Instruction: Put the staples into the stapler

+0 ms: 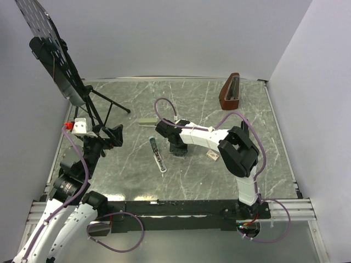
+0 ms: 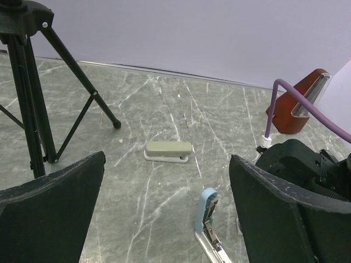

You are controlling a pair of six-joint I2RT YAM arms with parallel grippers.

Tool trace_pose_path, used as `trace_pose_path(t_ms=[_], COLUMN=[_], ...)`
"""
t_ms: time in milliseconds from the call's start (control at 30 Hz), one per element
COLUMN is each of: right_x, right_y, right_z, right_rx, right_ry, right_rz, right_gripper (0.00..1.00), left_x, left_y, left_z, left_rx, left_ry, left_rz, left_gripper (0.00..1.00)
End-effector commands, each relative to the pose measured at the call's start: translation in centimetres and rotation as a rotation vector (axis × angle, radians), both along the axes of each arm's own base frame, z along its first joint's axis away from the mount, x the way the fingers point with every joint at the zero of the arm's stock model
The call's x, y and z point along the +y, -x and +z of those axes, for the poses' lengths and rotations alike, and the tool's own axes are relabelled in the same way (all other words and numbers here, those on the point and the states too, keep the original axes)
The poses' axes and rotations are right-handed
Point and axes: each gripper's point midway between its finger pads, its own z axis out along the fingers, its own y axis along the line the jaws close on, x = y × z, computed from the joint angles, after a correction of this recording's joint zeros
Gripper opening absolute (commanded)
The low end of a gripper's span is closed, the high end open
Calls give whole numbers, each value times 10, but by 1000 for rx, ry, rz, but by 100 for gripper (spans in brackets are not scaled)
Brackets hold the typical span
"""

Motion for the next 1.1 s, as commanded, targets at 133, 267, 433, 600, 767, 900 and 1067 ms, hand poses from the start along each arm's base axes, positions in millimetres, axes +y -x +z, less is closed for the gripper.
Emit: trace_pose_path(t_ms=[133,267,433,600,767,900,1067], right_x=[7,17,25,34,31,10,-2], right_y=[-2,-3,-6,-6,-10,-10,-4], right_z=[0,6,23,37,47,47,37], right_rx=[5,-22,-76,-130,-180,-159,-102], right_ry=[-27,-89,-148,-206,-216,-104,0], right_rz=[40,90,165,257,253,160,101], right_gripper=[33,29,28,28,29,35,38], left_x=[-1,-1,-1,-1,-2,-2,-2], left_y=[1,1,1,1,1,1,1], left_z=[10,10,10,10,10,9,9], left_rx=[-39,-38,-38,-39,-38,-35,-37], left_ry=[22,19,19,20,19,17,17], left_rz=[-3,-6,-8,-8,-9,-11,-11], left_gripper=[99,99,99,99,99,99,99])
